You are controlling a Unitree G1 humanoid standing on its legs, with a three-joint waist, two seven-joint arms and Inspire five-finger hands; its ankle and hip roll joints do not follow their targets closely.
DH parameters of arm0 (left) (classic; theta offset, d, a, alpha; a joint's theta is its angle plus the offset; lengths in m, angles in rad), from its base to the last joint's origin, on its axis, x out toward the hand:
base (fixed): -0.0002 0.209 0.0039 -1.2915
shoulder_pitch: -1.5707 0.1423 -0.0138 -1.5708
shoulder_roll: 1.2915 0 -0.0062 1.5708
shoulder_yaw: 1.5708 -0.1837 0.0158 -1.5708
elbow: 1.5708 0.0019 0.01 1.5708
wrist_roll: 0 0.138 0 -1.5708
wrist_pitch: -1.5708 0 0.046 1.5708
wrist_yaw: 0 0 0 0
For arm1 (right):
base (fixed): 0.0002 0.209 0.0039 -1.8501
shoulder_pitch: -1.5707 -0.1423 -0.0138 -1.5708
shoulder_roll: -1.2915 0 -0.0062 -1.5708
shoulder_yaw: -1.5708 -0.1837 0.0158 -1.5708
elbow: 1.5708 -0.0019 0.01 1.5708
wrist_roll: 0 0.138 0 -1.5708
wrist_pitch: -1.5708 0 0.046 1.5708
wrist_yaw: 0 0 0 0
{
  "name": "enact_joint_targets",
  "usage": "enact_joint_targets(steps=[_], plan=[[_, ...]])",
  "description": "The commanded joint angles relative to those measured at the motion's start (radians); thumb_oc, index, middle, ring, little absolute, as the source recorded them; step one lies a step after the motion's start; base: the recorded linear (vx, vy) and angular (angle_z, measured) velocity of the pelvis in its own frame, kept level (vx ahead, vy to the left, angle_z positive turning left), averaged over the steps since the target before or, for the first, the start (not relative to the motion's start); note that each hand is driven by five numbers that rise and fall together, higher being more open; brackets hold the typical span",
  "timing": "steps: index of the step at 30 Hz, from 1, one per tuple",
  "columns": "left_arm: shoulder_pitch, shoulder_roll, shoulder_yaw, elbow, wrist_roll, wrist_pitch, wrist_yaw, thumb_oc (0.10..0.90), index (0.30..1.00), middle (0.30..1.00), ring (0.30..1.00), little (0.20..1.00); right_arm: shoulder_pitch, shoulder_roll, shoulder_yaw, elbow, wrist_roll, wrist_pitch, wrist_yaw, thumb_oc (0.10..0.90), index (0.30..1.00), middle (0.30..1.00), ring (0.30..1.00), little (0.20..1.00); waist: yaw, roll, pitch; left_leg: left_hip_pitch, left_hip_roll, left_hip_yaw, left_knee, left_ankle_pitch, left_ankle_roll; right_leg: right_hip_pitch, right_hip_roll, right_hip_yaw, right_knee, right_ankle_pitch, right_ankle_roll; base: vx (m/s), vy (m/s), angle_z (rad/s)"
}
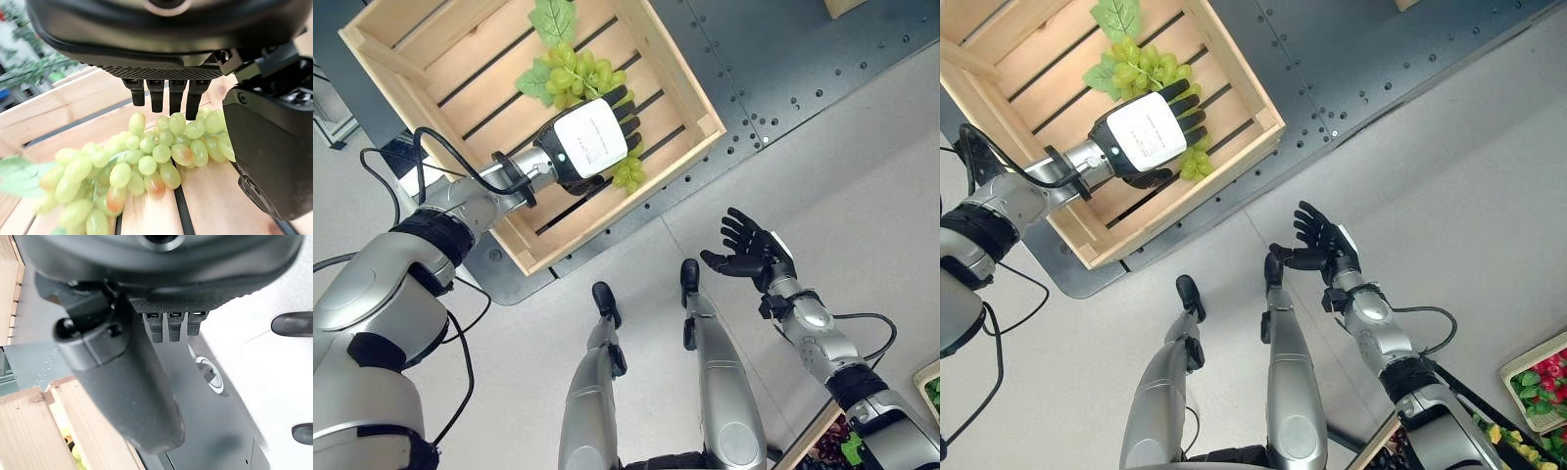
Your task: Pick up the fruits from the basket on one side to the basket on the other side
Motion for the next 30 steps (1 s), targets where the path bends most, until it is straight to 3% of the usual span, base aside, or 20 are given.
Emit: enact_joint_targets(steps=[1, 3, 10, 18, 19, 20, 22, 30], plan=[[-0.133, 0.038, 0.018, 0.011, 0.044, 0.021, 0.014, 0.800, 0.900, 0.900, 0.900, 0.900, -0.031, -0.008, -0.013, -0.078, 0.036, -0.073, -0.015, 0.800, 0.900, 0.900, 0.900, 0.900, 0.006, -0.050, -0.013, -0.052, 0.018, 0.055, 0.141, -0.131, -0.014, 0.021, 0.004, -0.014, 0.055, -0.083, 0.020, 0.00, -0.034, 0.02], [-0.146, 0.035, 0.007, 0.009, 0.049, 0.069, -0.031, 0.800, 0.900, 0.900, 0.900, 0.900, -0.030, -0.002, -0.008, -0.086, 0.045, -0.079, -0.023, 0.800, 0.900, 0.900, 0.900, 0.900, 0.005, -0.056, -0.013, -0.072, 0.022, 0.061, 0.149, -0.133, -0.015, 0.000, 0.004, -0.017, 0.060, -0.081, 0.022, 0.01, -0.036, 0.04], [-0.177, 0.023, -0.002, 0.026, 0.055, 0.130, -0.176, 0.800, 0.900, 0.900, 0.900, 0.900, -0.030, 0.008, -0.014, -0.084, 0.064, -0.087, -0.024, 0.800, 0.900, 0.900, 0.900, 0.900, 0.006, -0.071, -0.013, -0.115, 0.022, 0.059, 0.154, -0.129, -0.015, -0.031, 0.005, -0.028, 0.049, -0.066, 0.028, 0.00, -0.033, 0.05], [-0.204, 0.023, -0.029, 0.066, -0.036, 0.244, -0.396, 0.800, 0.900, 0.900, 0.900, 0.900, -0.015, 0.020, -0.008, -0.116, 0.077, -0.114, -0.043, 0.800, 0.900, 0.900, 0.900, 0.900, -0.002, -0.090, -0.013, -0.170, 0.023, 0.062, 0.159, -0.127, -0.011, -0.076, 0.009, -0.033, 0.025, -0.038, 0.037, 0.01, -0.013, 0.05], [-0.208, 0.027, -0.035, 0.062, -0.051, 0.256, -0.422, 0.733, 0.799, 0.799, 0.799, 0.799, -0.007, 0.022, -0.007, -0.124, 0.082, -0.121, -0.041, 0.800, 0.900, 0.900, 0.900, 0.900, -0.003, -0.092, -0.013, -0.176, 0.022, 0.061, 0.159, -0.126, -0.010, -0.081, 0.009, -0.033, 0.018, -0.033, 0.039, 0.00, 0.000, 0.00], [-0.209, 0.031, -0.038, 0.057, -0.054, 0.259, -0.428, 0.599, 0.599, 0.599, 0.599, 0.599, -0.001, 0.023, -0.008, -0.134, 0.092, -0.129, -0.035, 0.800, 0.900, 0.900, 0.900, 0.900, -0.004, -0.093, -0.013, -0.179, 0.021, 0.061, 0.156, -0.127, -0.009, -0.083, 0.009, -0.033, 0.012, -0.030, 0.041, 0.00, 0.000, 0.00], [-0.212, 0.027, -0.037, 0.054, -0.044, 0.251, -0.452, 0.400, 0.300, 0.300, 0.300, 0.300, 0.009, 0.038, -0.008, -0.157, 0.088, -0.143, -0.036, 0.800, 0.900, 0.900, 0.900, 0.900, -0.005, -0.098, -0.013, -0.180, 0.021, 0.064, 0.151, -0.128, -0.006, -0.086, 0.011, -0.031, 0.009, -0.027, 0.045, 0.00, -0.016, 0.00], [-0.189, 0.039, -0.042, 0.048, -0.087, 0.173, -0.381, 0.400, 0.300, 0.300, 0.300, 0.300, 0.021, 0.063, -0.013, -0.204, 0.077, -0.162, -0.044, 0.800, 0.900, 0.900, 0.900, 0.900, 0.001, -0.086, -0.013, -0.145, 0.015, 0.074, 0.138, -0.133, 0.000, -0.053, 0.005, -0.038, 0.002, -0.028, 0.055, -0.01, 0.003, 0.00]])
